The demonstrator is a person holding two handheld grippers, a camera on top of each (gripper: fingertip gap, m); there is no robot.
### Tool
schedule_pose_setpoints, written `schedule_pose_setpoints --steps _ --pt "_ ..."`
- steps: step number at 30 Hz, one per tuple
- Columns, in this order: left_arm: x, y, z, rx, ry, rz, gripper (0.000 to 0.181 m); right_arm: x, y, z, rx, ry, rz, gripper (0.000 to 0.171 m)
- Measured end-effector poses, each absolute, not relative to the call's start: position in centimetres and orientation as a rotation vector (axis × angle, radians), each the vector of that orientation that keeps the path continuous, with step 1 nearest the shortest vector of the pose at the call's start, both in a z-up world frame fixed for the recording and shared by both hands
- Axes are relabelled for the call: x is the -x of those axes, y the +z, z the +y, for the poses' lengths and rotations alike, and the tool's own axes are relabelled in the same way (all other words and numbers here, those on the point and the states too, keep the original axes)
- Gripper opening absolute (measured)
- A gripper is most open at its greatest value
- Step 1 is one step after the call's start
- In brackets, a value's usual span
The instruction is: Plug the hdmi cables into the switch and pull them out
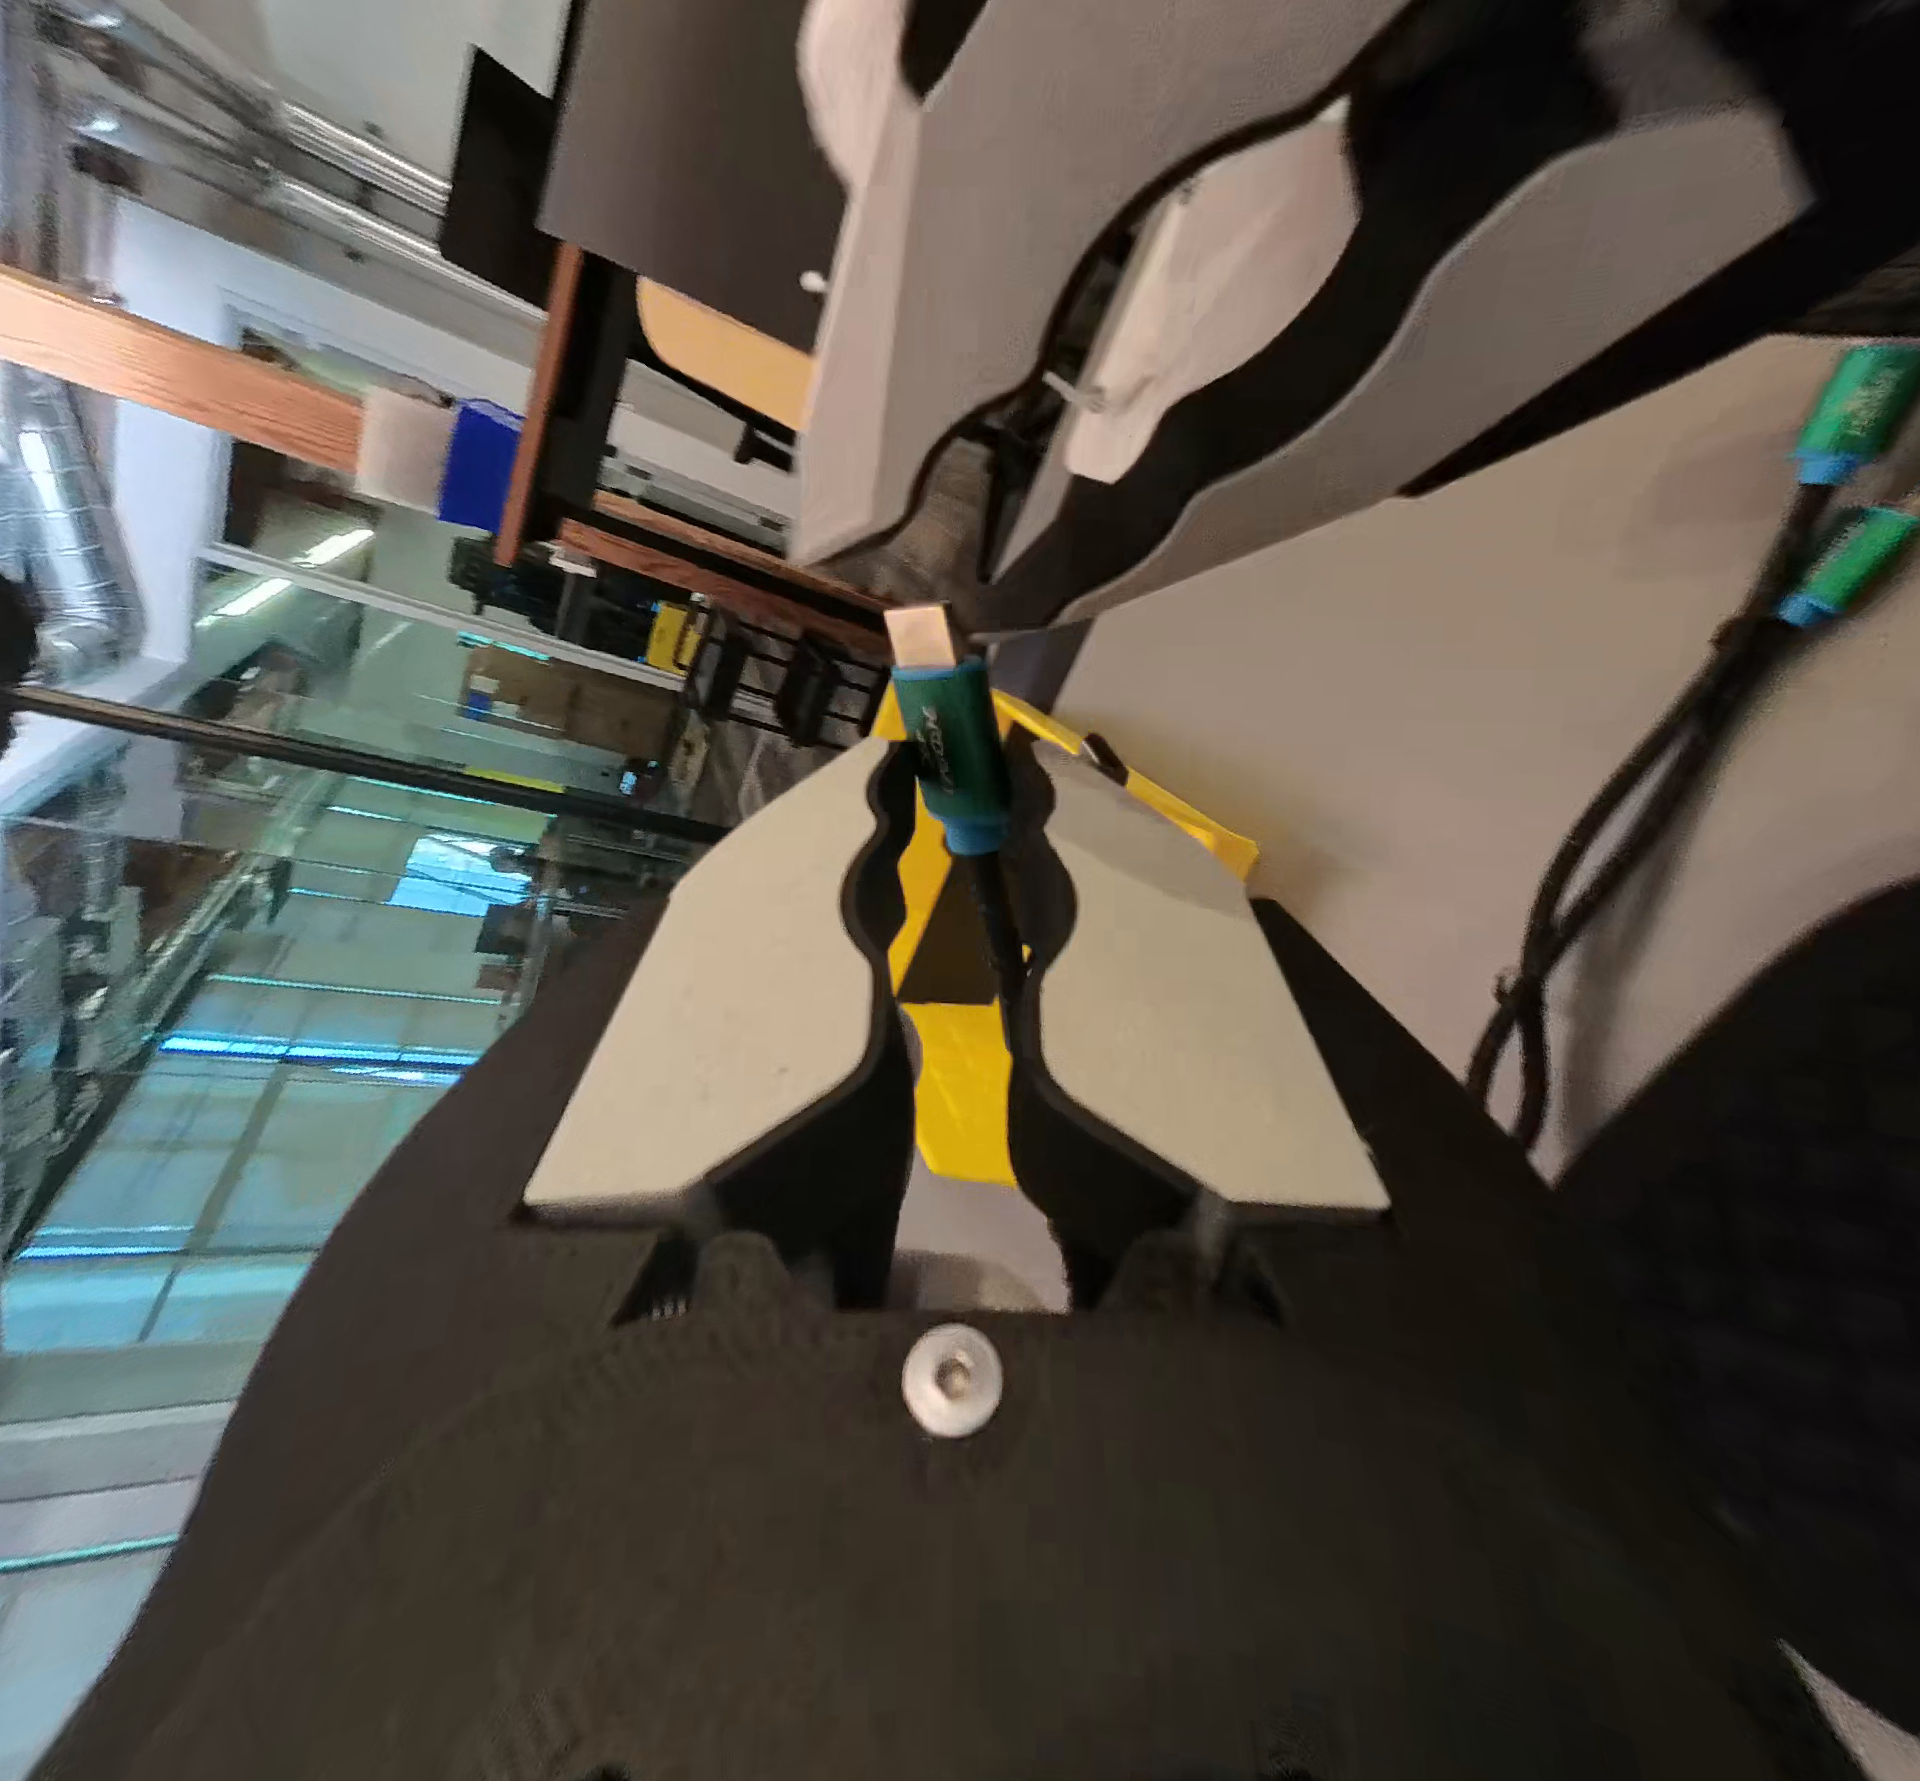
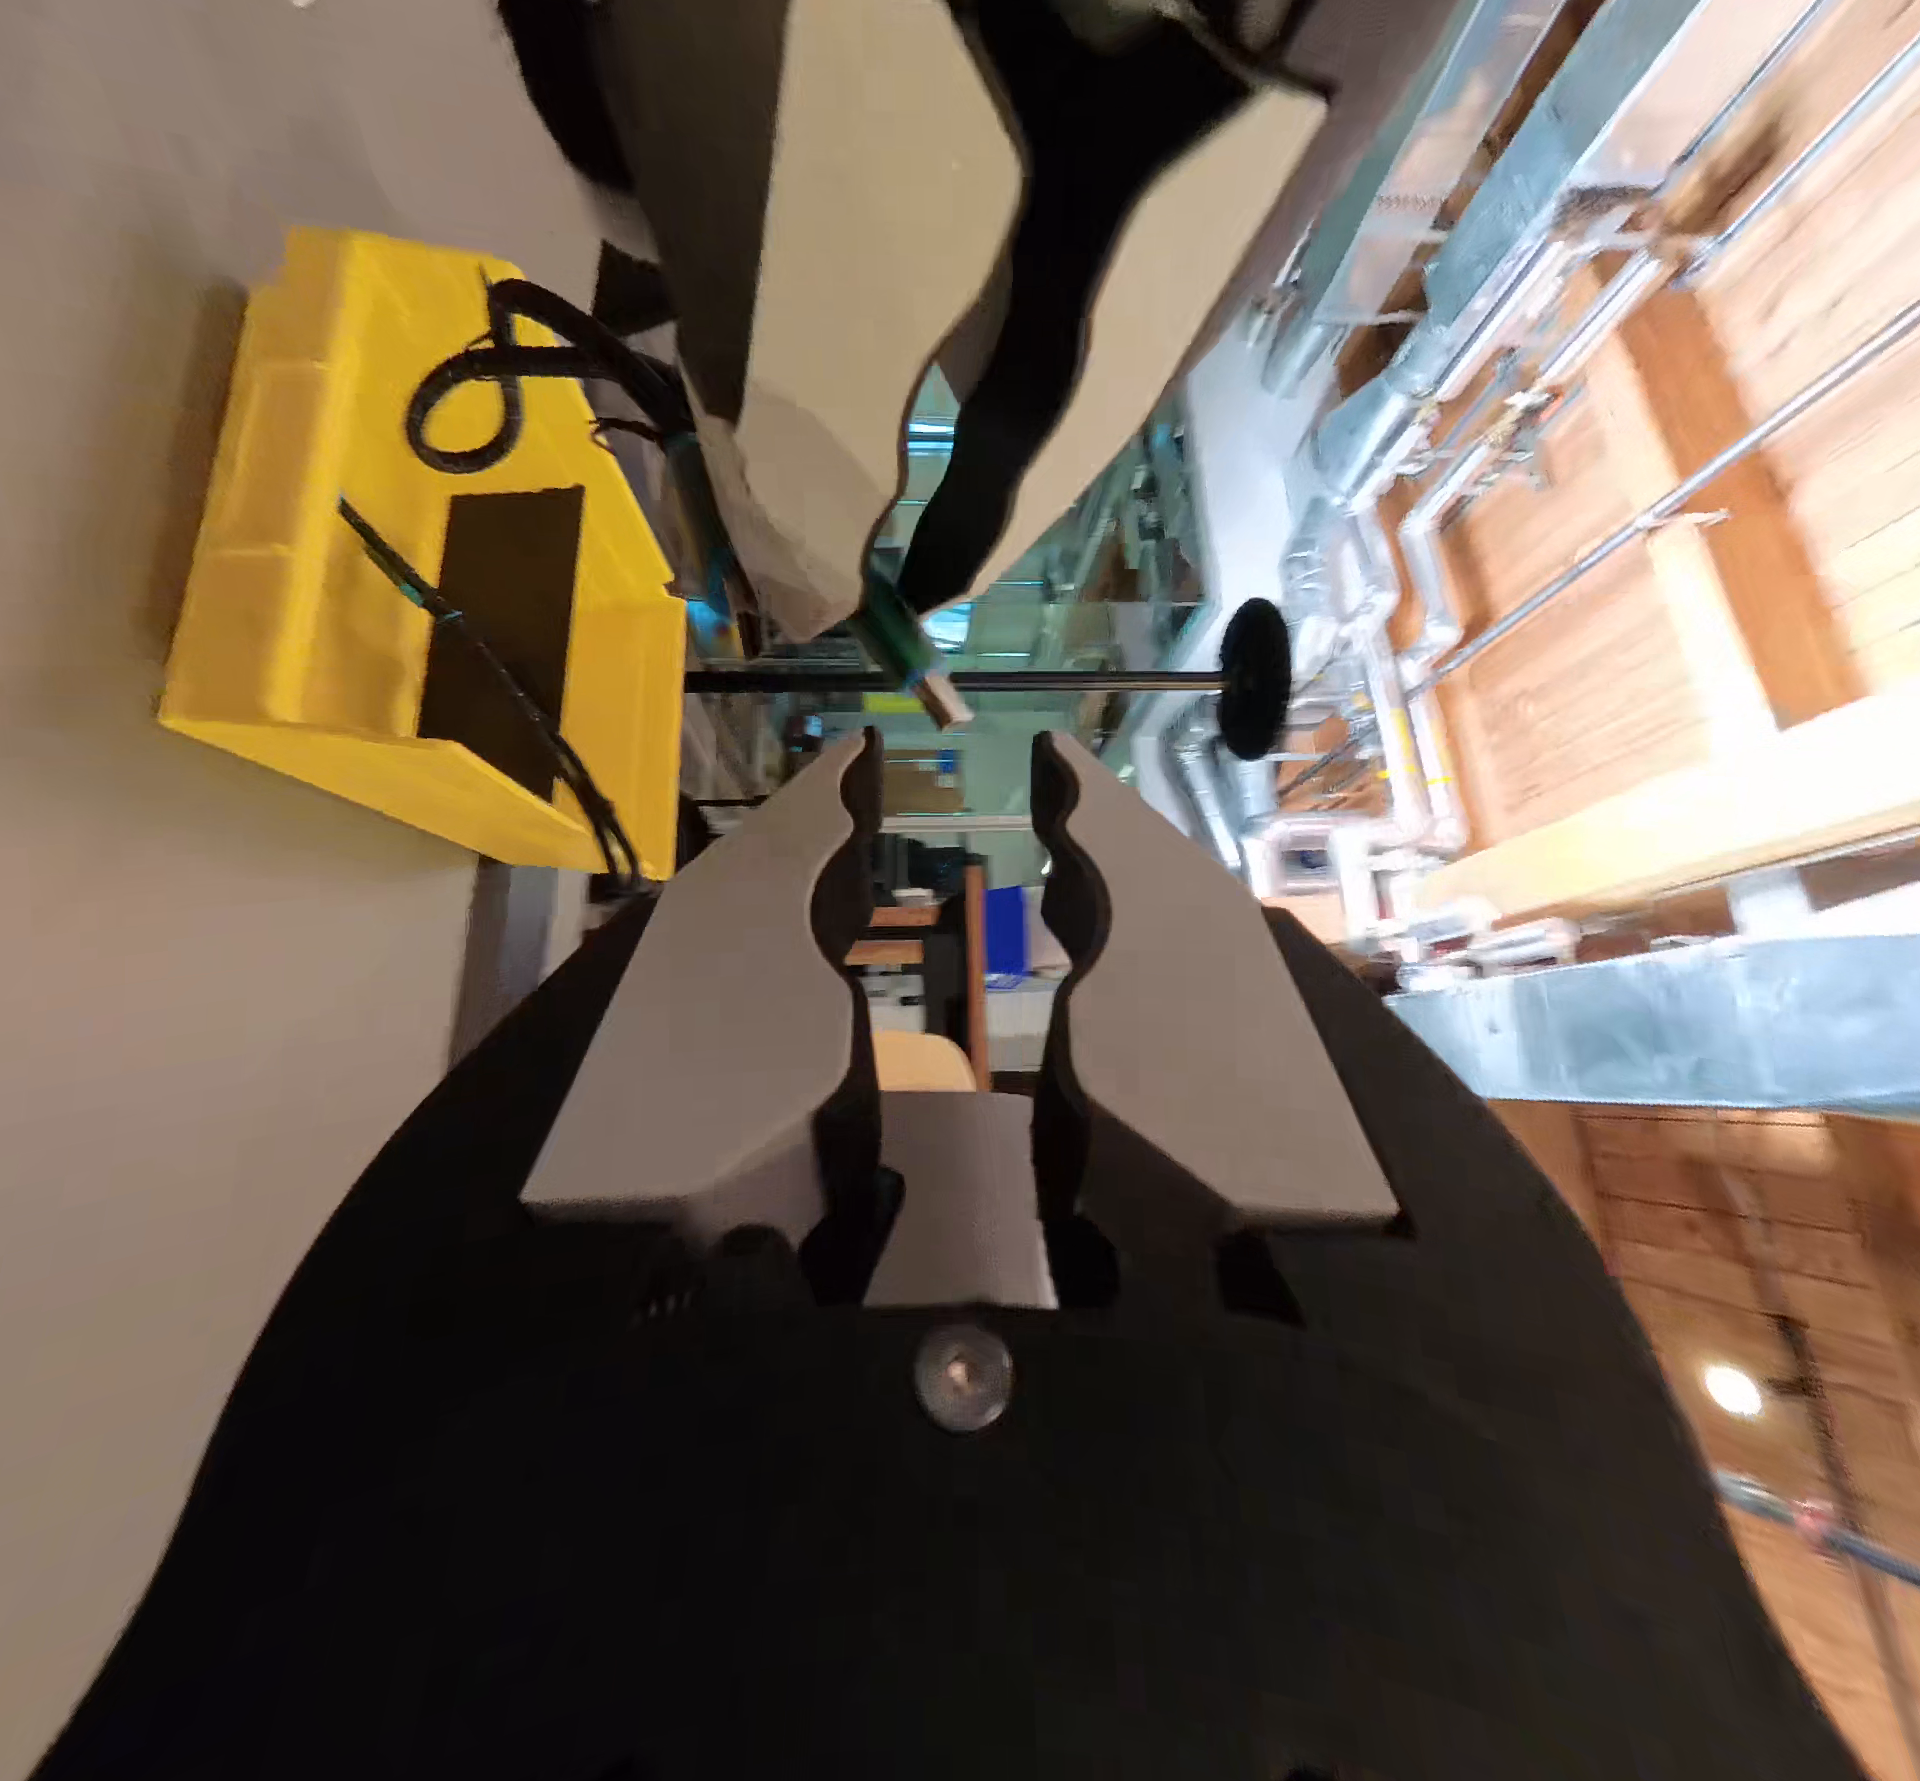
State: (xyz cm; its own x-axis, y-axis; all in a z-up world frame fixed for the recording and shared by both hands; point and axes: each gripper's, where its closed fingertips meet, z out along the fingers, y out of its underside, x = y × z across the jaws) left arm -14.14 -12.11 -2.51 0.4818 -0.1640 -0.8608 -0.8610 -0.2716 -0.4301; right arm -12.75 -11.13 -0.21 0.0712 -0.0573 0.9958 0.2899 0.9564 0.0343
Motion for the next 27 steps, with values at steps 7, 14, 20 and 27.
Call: schedule_pose_setpoints --steps 7,14,20,27 --pt "12.9 -3.4 -13.5 1.827 0.716 0.934 0.017 13.2 -1.8 -13.2 0.064 -0.264 -1.539 0.018" --pt "12.3 -5.1 -14.5 1.921 0.519 0.976 0.017 13.0 -3.7 -14.0 0.061 -0.242 -1.682 0.009" --pt "11.3 -2.7 -14.9 1.823 0.33 0.913 0.015 12.4 -2.7 -14.2 0.247 0.132 -1.703 0.009" --pt "11.3 3.0 -16.9 1.559 0.405 0.873 0.025 12.1 -1.2 -12.3 0.483 0.558 -1.621 0.009"
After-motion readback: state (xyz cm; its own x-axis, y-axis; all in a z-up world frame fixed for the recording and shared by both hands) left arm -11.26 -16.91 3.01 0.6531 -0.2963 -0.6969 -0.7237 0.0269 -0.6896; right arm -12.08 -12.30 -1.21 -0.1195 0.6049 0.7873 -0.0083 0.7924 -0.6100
